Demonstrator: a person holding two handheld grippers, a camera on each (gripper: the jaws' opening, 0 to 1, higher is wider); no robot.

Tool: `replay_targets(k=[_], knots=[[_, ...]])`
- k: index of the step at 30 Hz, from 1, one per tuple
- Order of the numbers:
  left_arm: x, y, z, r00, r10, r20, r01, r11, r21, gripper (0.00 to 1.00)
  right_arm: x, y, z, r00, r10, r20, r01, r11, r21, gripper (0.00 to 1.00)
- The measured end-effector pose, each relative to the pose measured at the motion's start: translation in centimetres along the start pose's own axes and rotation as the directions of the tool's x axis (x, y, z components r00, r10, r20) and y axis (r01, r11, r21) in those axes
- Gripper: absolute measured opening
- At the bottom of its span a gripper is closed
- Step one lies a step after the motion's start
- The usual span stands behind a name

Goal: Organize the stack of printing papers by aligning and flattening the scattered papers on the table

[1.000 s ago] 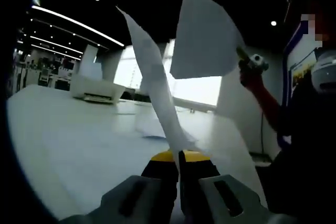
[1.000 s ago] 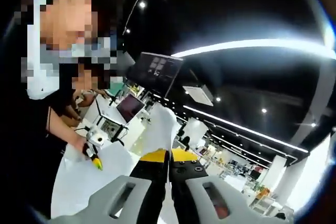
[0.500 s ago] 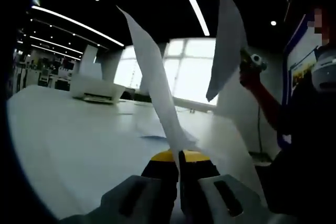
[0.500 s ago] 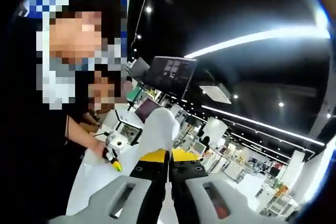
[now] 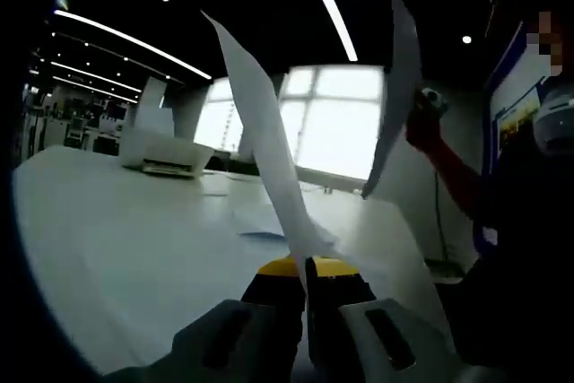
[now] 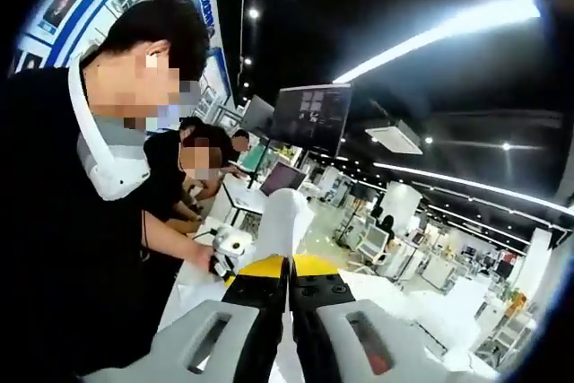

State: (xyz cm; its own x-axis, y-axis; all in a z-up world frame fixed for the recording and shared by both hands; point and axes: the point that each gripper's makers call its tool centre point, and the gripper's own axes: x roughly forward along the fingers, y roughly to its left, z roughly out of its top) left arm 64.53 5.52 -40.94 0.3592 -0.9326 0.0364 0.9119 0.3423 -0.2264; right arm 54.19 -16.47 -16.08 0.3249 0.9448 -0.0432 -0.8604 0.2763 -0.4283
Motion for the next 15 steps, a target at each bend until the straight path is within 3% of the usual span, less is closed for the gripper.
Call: replay_targets(k=[9,15], knots=[[0.0,-0.1,0.0,1.000,-0.001,0.001,0.001,1.000,0.002,0.06,-0.1,1.2,-1.0,0.988,0.136,-0.072,-0.135,0.990,0.029,0.00],[-0.1,0.2,0.0,1.000,-0.003,0.000,0.003,1.000,0.001,0.06,-0.8,2.6,-0.7,0.963,0.263,-0.057,-0.258,0.963,0.075,0.00]])
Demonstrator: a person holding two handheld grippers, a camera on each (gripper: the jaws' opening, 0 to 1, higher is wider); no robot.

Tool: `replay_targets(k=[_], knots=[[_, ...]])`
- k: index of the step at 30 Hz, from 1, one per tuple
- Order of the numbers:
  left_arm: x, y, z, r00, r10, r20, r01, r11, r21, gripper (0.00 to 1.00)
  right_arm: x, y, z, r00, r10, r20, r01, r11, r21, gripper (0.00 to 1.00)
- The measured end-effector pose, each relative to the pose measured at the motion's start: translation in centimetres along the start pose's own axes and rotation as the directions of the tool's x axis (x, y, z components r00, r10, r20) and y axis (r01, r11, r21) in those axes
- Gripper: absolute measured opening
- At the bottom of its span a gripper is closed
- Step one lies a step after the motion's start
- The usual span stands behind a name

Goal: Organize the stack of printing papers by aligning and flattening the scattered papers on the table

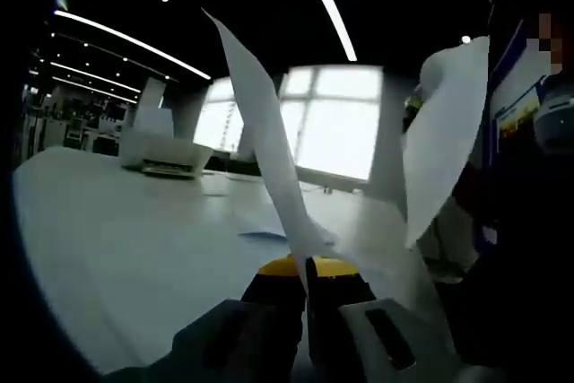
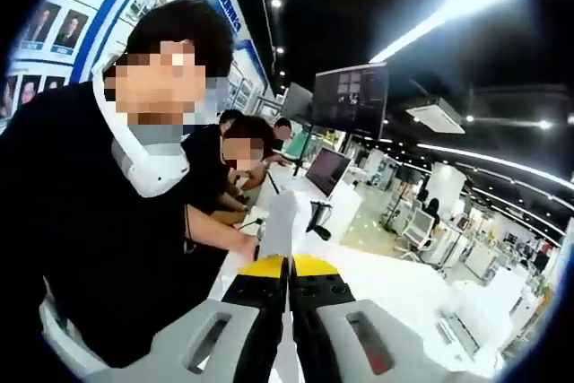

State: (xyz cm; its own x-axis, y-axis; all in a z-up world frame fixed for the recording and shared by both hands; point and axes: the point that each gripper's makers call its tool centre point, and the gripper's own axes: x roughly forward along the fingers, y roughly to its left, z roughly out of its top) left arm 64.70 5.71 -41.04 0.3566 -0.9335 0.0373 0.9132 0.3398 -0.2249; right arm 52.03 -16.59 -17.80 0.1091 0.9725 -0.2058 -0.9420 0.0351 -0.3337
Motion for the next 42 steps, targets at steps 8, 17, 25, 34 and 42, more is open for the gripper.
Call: replay_targets(k=[8,17,25,34,42], knots=[[0.0,0.1,0.0,1.000,0.000,-0.001,0.000,1.000,-0.001,0.06,-0.1,0.3,-0.5,0.993,0.112,-0.030,-0.110,0.993,0.052,0.00],[0.1,0.2,0.0,1.000,-0.001,0.000,0.001,1.000,-0.001,0.06,0.3,0.8,-1.6,0.973,0.219,-0.073,-0.210,0.970,0.122,0.00],[0.2,0.0,0.0,1.000,-0.001,0.000,0.001,1.000,-0.001,0.06,2.4,0.3,-4.3,0.904,0.346,-0.253,-0.290,0.928,0.233,0.00],[0.3,-0.5,0.0,1.000,-0.004,0.001,0.004,1.000,-0.002,0.06,6.6,-1.5,-6.0,0.842,0.386,-0.376,-0.331,0.921,0.203,0.00],[0.2,-0.8,0.0,1.000,-0.010,0.001,0.010,1.000,-0.002,0.06,10.4,-3.1,-6.7,0.831,0.367,-0.417,-0.342,0.930,0.137,0.00]])
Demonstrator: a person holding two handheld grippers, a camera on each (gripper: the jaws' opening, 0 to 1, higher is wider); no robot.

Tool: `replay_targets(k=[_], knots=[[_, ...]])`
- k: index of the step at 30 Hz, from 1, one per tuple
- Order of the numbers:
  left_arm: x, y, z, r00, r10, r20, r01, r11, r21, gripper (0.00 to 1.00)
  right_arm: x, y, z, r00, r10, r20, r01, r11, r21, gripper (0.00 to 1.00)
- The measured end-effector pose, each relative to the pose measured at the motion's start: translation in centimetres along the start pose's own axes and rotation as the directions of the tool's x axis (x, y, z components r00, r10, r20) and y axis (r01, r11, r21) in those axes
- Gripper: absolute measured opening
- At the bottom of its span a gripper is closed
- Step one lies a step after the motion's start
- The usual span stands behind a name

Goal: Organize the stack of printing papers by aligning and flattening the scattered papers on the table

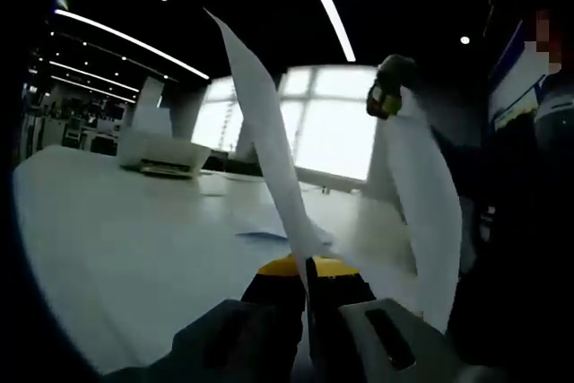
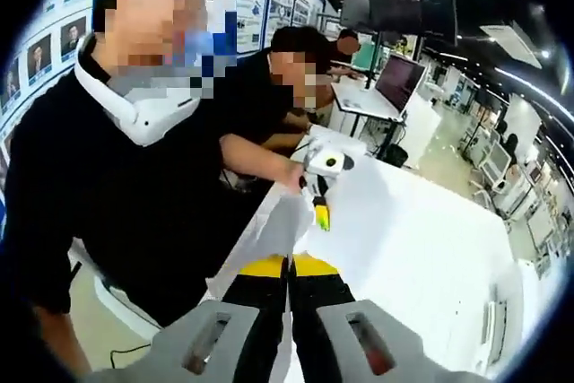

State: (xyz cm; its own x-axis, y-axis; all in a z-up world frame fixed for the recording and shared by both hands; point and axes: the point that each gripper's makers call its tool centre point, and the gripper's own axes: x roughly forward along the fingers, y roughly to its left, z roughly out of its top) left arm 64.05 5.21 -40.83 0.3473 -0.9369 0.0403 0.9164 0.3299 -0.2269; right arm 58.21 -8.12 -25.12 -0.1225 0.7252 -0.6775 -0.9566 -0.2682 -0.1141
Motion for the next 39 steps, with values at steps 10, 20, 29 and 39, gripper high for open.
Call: replay_targets(k=[10,20,29,39], knots=[[0.0,-0.3,-0.1,1.000,0.000,-0.005,0.000,1.000,0.004,0.06,2.6,-0.6,-0.7,0.998,0.051,-0.037,-0.051,0.999,0.003,0.00],[-0.1,-0.3,0.5,1.000,-0.007,0.022,0.007,1.000,-0.012,0.06,4.5,-0.2,-1.2,0.988,0.101,-0.114,-0.103,0.994,-0.019,0.00],[-0.1,-0.5,0.3,0.999,-0.028,0.017,0.028,1.000,-0.003,0.06,6.5,-0.4,-1.6,0.980,0.091,-0.177,-0.102,0.993,-0.053,0.00],[-0.2,-0.4,0.4,0.999,-0.037,0.022,0.038,0.999,-0.009,0.06,7.8,-1.9,-2.4,0.965,0.079,-0.251,-0.100,0.992,-0.073,0.00]])
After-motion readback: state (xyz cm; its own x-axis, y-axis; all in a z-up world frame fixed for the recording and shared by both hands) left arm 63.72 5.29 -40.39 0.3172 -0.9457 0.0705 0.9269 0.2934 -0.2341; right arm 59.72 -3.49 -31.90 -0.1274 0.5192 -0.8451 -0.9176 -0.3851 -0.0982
